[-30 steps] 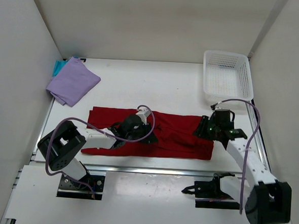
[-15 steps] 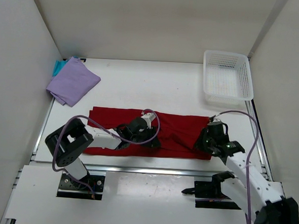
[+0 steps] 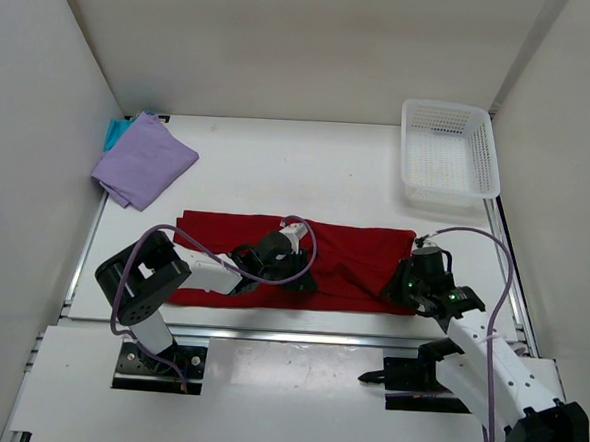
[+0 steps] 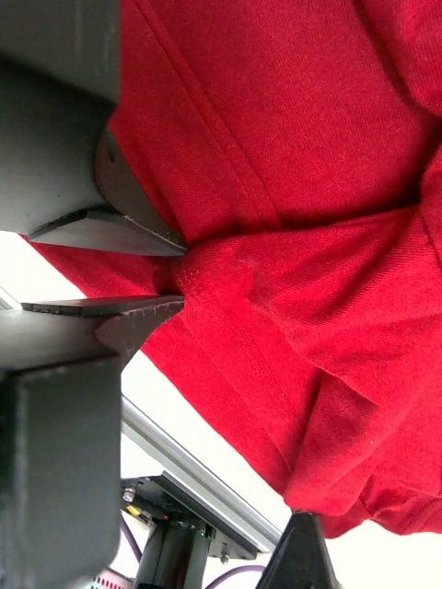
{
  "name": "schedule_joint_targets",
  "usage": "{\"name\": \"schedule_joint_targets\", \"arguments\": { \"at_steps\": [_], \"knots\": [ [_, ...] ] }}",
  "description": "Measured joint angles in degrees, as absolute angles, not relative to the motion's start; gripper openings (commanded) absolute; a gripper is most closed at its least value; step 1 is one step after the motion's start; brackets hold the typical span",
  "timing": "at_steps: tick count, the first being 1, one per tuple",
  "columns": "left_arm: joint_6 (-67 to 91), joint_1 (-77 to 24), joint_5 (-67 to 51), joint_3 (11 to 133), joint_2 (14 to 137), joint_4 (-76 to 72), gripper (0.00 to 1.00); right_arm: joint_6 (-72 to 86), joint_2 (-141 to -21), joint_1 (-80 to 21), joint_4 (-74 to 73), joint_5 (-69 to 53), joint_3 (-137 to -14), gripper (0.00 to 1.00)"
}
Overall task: Fold and stack the t-shirts
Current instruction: Fold the other side of the tshirt into a rectangle
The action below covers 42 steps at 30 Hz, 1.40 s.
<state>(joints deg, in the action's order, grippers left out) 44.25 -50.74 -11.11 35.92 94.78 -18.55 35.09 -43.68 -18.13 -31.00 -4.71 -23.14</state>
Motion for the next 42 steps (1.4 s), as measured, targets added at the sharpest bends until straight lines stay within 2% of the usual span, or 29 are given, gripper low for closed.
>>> {"name": "schedule_joint_targets", "arguments": {
  "at_steps": [4,6,8,14,23,25,27,33,42],
  "knots": [
    [44.47,-50.68,-11.35,35.94,94.83,-18.98,0.33,36.42,-41.67,-18.61,-31.59,-3.46,-22.85,0.04],
    [44.47,-50.41,-11.62,35.97,95.0,-19.25,0.32,36.47,-42.72,-18.02,-31.03,-3.84,-22.7,0.11],
    [44.56,-50.06,-11.97,35.97,95.29,-19.62,0.32,36.45,-44.84,-17.12,-29.69,-4.58,-22.28,0.22],
    [44.75,-49.41,-12.49,35.97,95.37,-20.23,0.32,35.05,-49.25,-12.45,-27.2,-6.33,-20.62,0.28],
    [45.08,-49.3,-12.99,35.97,95.66,-21.21,0.32,34.7,-50.11,-12.97,-22.65,-8.47,-18.63,0.21],
    [45.08,-49.3,-13.04,35.97,95.79,-21.3,0.28,34.72,-50.04,-12.95,-22.63,-9.1,-18.61,0.14],
    [45.19,-49.32,-13.15,35.97,95.81,-21.3,0.24,34.72,-49.87,-13.06,-22.68,-9.5,-18.61,0.0],
    [45.47,-49.41,-13.21,35.97,95.79,-21.28,0.18,35.2,-47.33,-12.23,-23.51,-10.7,-18.63,0.0],
    [46.13,-48.07,-14.7,34.44,91.22,-20.93,0.17,35.7,-43.9,-11.62,-33.91,-11.79,-25.12,0.0]
  ]
}}
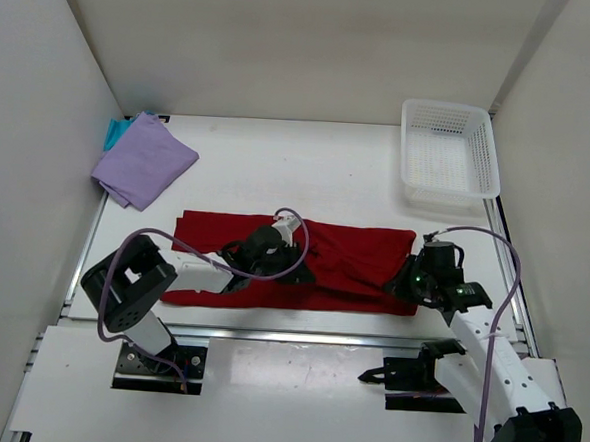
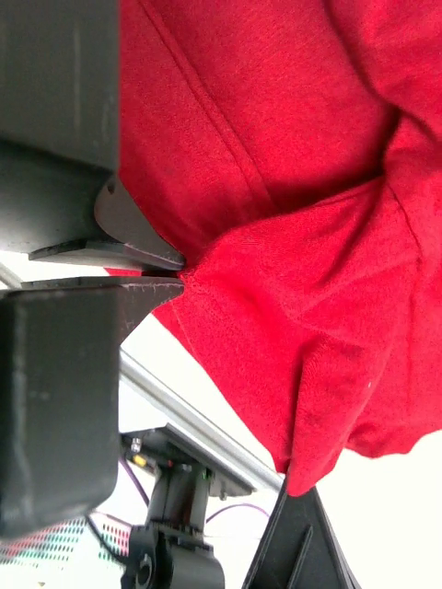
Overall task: Fold and stack the t-shirts
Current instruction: Fold the other side of the tshirt into a rectangle
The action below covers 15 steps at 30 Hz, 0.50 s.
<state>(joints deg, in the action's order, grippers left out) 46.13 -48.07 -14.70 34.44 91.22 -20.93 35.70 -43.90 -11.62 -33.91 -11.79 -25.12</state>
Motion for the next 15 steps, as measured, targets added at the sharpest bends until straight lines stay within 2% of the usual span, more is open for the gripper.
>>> {"name": "schedule_joint_targets", "arguments": {
  "at_steps": [6,7,11,13,15],
  "knots": [
    [46.19,-47.29,-15.99,34.11,89.36,-20.73,0.2,35.73,-44.25,-11.75,-37.91,-12.75,-26.61,0.0],
    [46.22,-47.37,-16.25,34.09,89.45,-20.53,0.21,35.9,-44.47,-12.43,-38.54,-12.58,-26.55,0.03],
    [46.15,-47.44,-17.26,33.58,90.52,-20.56,0.25,36.29,-45.06,-14.55,-40.42,-11.94,-26.46,0.29],
    [46.11,-47.42,-17.5,33.08,91.13,-20.32,0.28,35.66,-44.8,-12.43,-40.27,-12.82,-26.46,0.35],
    [46.09,-47.37,-17.61,32.69,91.64,-19.88,0.3,34.87,-44.64,-9.1,-38.5,-12.97,-26.48,0.34]
  ]
}}
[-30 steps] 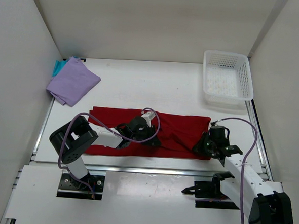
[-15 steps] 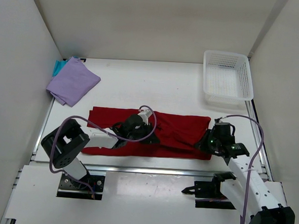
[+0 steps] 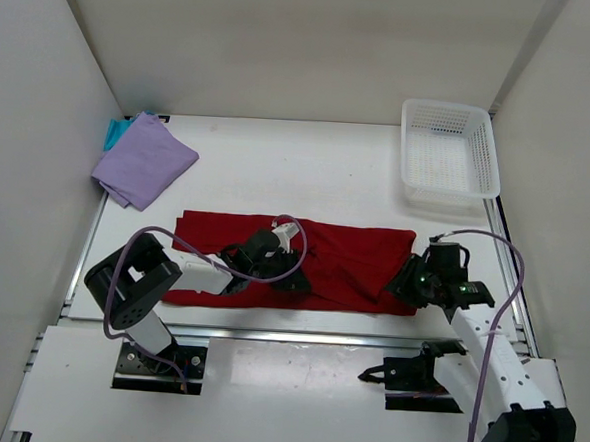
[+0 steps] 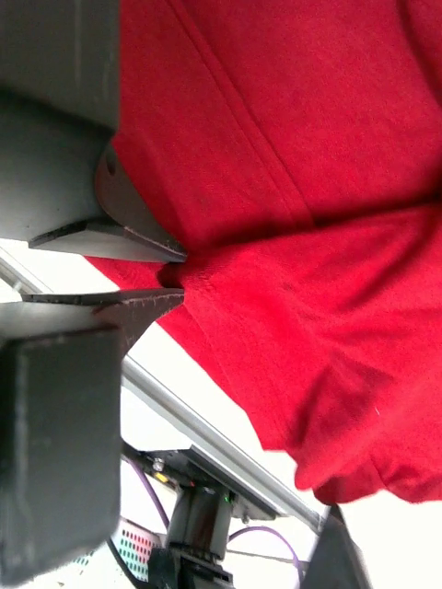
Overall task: Fold and stack the t-shirts
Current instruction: Fold the other side of the tshirt into a rectangle
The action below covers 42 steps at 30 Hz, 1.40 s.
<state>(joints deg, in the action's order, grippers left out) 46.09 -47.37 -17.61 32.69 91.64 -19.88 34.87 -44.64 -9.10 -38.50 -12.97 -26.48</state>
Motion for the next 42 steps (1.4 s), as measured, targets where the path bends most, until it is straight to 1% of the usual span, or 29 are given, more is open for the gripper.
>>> {"name": "schedule_joint_targets", "arguments": {
  "at_steps": [3,5,9,11,12,15,18,21,24,25,26,32,37,38,39,40,42],
  "knots": [
    [45.98,-47.35,-17.61,32.36,91.68,-19.49,0.33,33.21,-47.97,-5.91,-33.45,-12.45,-27.16,0.32],
    [45.89,-47.29,-17.63,32.36,91.68,-19.57,0.36,32.29,-51.55,-4.97,-27.03,-12.49,-27.57,0.32],
    [45.95,-47.05,-17.76,32.29,91.68,-19.68,0.39,31.24,-63.24,-2.15,-12.71,-11.84,-28.25,0.3],
    [45.98,-46.85,-17.85,31.64,91.61,-20.36,0.42,30.94,-68.27,-0.71,-8.34,-10.35,-29.06,0.31],
    [46.09,-46.65,-17.89,31.0,91.48,-21.02,0.42,30.76,-69.97,-0.05,-6.66,-9.87,-29.43,0.3],
    [46.5,-45.65,-18.11,28.42,90.48,-22.13,0.42,30.24,-72.44,1.93,-1.96,-8.34,-29.74,0.34],
    [46.46,-44.6,-18.31,27.59,89.36,-22.35,0.42,29.8,-73.03,3.33,1.69,-8.01,-29.76,0.33],
    [46.33,-43.64,-18.46,27.59,89.12,-22.72,0.41,29.65,-75.33,3.95,3.81,-8.08,-30.13,0.27],
    [46.3,-42.81,-18.48,27.51,89.12,-22.74,0.41,29.63,-77.52,4.23,5.02,-8.78,-30.33,0.14],
    [46.3,-42.61,-18.48,27.44,89.12,-22.79,0.41,29.76,-78.13,4.29,5.1,-9.15,-30.61,0.04],
    [46.3,-42.37,-18.5,27.29,89.12,-22.83,0.4,29.85,-78.85,4.34,5.39,-9.56,-31.05,0.0],
    [46.37,-40.36,-19.29,25.74,89.14,-23.75,0.39,29.78,-82.19,5.39,6.28,-10.13,-35.07,0.0],
    [46.22,-39.18,-19.97,24.91,89.1,-24.71,0.38,28.82,-88.03,5.56,7.07,-10.04,-41.95,0.0],
    [46.09,-38.98,-20.14,24.75,89.03,-24.84,0.39,28.45,-89.8,5.39,7.33,-10.24,-43.46,0.04],
    [46.0,-38.76,-20.21,24.53,88.88,-24.91,0.38,28.34,-91.29,5.3,7.6,-10.5,-44.6,0.12],
    [45.93,-38.52,-20.23,24.18,88.58,-25.08,0.38,28.21,-92.73,5.28,8.14,-10.68,-45.45,0.16],
    [45.84,-37.89,-20.21,23.24,87.66,-25.15,0.38,27.94,-94.8,5.3,9.5,-11.05,-46.09,0.27]
  ]
}}
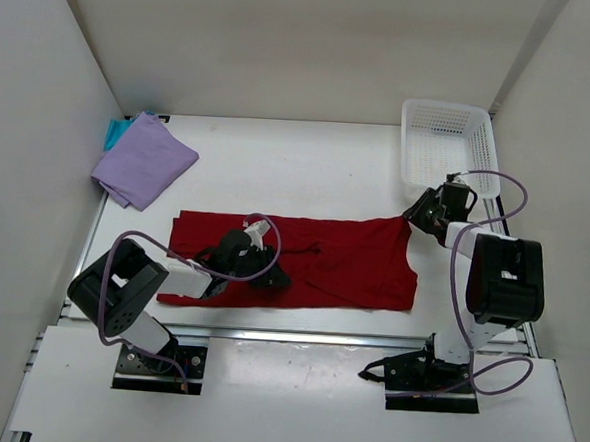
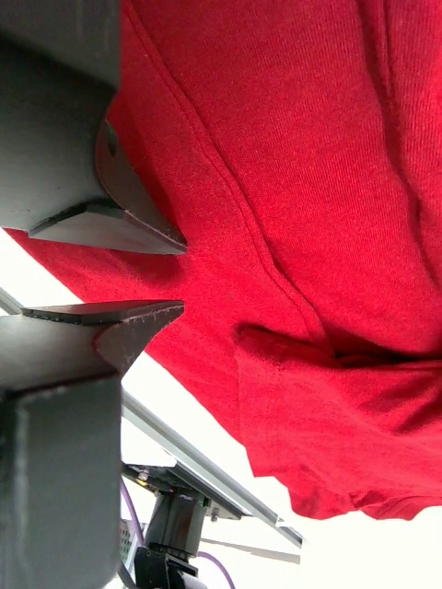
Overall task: Fold and stack the t-shirts
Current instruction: Fold the other side of the tshirt into a rectangle, then rotate the tshirt 90 degrees
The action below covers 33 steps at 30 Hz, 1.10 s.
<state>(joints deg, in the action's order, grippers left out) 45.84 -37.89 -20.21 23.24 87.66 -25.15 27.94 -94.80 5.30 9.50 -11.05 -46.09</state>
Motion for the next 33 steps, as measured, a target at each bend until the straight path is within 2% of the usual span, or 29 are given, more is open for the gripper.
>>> {"name": "schedule_joint_targets", "arguments": {
  "at_steps": [3,6,8,12,14,17,22,27,30,32,33],
  "knots": [
    [45.43,-37.06,-20.23,22.28,86.26,-24.58,0.38,27.97,-95.57,5.23,8.95,-11.35,-46.11,0.4],
    [45.01,-36.29,-20.21,21.69,84.75,-23.22,0.38,28.12,-94.04,4.56,7.62,-10.92,-46.0,0.42],
    [44.77,-35.24,-20.12,21.15,83.13,-22.02,0.38,28.58,-89.95,3.49,6.63,-9.41,-44.34,0.37],
    [44.07,-31.51,-19.94,20.86,77.93,-18.37,0.39,29.67,-77.95,-0.64,5.91,-6.83,-38.98,0.12],
    [43.88,-28.8,-20.03,20.82,75.0,-17.5,0.4,29.89,-75.29,-4.14,5.61,-6.55,-38.17,0.06],
    [43.38,-25.45,-20.01,20.82,71.57,-15.64,0.42,29.89,-76.88,-12.12,5.15,-6.72,-38.24,0.02],
    [41.58,-24.82,-19.77,21.61,65.6,-10.07,0.44,29.61,-88.09,-21.43,1.76,-9.02,-39.88,0.0],
    [40.32,-22.17,-20.27,23.07,61.36,-7.01,0.45,28.14,-104.09,-21.47,-3.18,-11.66,-57.6,0.0],
    [39.46,-18.9,-21.17,23.22,60.38,-5.61,0.45,26.68,-117.84,-20.93,-7.92,-13.69,-76.49,0.0],
    [38.85,-17.26,-21.45,23.62,60.75,-4.43,0.46,25.65,-129.21,-20.82,-13.78,-16.03,-94.87,0.0],
    [38.57,-16.69,-21.47,23.97,61.04,-3.68,0.46,25.02,-134.69,-20.84,-16.36,-16.69,-103.96,0.05]
  ]
}}
